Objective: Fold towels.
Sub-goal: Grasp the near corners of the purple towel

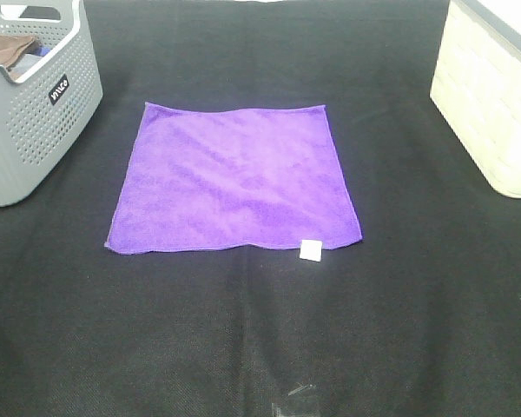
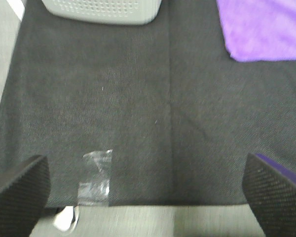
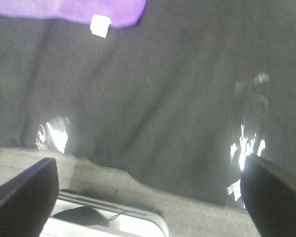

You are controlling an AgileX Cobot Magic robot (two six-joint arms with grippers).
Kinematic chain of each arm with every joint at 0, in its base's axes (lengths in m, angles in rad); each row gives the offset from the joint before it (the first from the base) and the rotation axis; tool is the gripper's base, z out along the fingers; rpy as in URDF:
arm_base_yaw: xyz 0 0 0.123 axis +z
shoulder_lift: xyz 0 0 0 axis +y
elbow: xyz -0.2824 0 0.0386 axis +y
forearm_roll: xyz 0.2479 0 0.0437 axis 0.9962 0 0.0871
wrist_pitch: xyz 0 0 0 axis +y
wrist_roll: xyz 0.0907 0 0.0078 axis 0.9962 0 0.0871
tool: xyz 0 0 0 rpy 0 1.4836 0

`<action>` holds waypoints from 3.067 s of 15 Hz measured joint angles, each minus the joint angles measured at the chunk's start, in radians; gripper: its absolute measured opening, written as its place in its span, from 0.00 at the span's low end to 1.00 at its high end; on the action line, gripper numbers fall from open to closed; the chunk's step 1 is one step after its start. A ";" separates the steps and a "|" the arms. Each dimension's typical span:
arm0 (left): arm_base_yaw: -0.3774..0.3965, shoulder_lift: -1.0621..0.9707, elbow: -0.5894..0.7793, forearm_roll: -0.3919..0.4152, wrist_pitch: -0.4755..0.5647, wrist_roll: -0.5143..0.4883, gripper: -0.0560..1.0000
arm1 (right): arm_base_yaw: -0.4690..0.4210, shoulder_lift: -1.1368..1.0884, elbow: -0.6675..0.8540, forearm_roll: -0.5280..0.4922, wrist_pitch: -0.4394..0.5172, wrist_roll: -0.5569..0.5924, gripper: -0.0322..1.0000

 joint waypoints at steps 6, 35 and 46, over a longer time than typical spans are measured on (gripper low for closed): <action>0.000 0.742 -0.135 -0.103 -0.207 0.120 0.99 | 0.000 0.690 -0.298 0.029 -0.190 -0.041 0.97; -0.109 1.633 -0.567 -0.490 -0.490 0.356 0.99 | -0.044 1.538 -0.658 0.356 -0.306 -0.320 0.95; -0.163 1.640 -0.570 -0.569 -0.483 0.359 0.95 | 0.021 1.548 -0.662 0.357 -0.310 -0.319 0.94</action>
